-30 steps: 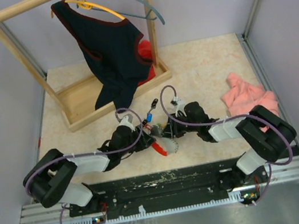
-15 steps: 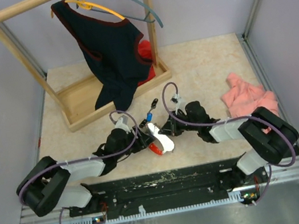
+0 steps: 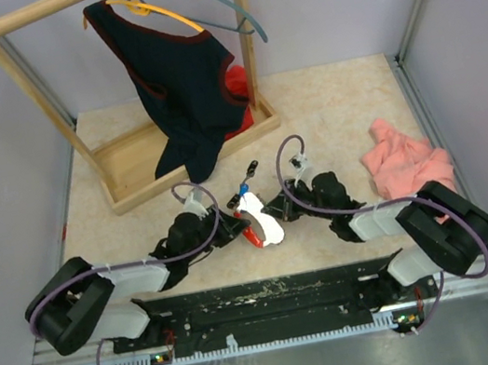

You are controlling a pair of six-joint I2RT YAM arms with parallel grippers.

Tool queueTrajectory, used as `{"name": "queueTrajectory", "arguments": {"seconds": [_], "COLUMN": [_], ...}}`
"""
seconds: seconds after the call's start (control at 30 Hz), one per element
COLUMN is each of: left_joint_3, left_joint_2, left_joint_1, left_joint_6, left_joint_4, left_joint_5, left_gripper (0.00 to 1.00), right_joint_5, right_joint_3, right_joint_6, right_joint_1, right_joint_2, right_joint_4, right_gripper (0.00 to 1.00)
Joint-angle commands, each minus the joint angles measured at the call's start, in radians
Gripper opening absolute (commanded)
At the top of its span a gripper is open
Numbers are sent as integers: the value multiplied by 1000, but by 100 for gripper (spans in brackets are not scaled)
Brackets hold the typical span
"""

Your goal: Put the keys on the keyring

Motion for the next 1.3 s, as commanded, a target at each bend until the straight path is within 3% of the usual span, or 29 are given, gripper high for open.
{"name": "queueTrajectory", "arguments": {"seconds": [0.0, 0.33, 0.43, 0.5, 0.6, 0.63, 0.8, 0.93, 1.07, 1.27], "left_joint_3": [-75, -167, -186, -190, -191, -190, -114, 15, 181, 482], "left_joint_2": [-30, -32, -15, -9, -22, -34, -173, -296, -334, -280], "left_joint_1": [4, 26, 31, 46, 89, 106, 168, 186, 200, 202], "left_joint_6": [-61, -105, -110, -113, -98, -93, 40, 235, 406, 671], "left_joint_4": [222, 598, 704, 733, 722, 699, 307, -94, -433, -911], "left_joint_5": [28, 170, 198, 223, 278, 299, 370, 335, 310, 263], "left_gripper": [38, 38, 34, 21, 2, 0, 0, 0, 0, 0], "right_joint_5": [-5, -53, -68, -81, -95, -111, -157, -144, -87, -34], "right_joint_3": [-13, -25, -23, -25, -46, -53, -68, -28, 6, 30], "right_joint_6": [61, 145, 157, 159, 154, 147, 53, -132, -302, -500], "right_joint_1": [13, 11, 9, 3, -20, -31, -76, -78, -76, -35], "right_joint_2": [-22, -31, -36, -40, -51, -58, -125, -228, -318, -390], "right_joint_4": [229, 357, 374, 383, 405, 410, 345, 107, -74, -185], "right_gripper": [0, 0, 0, 0, 13, 17, 34, 45, 50, 52]}}
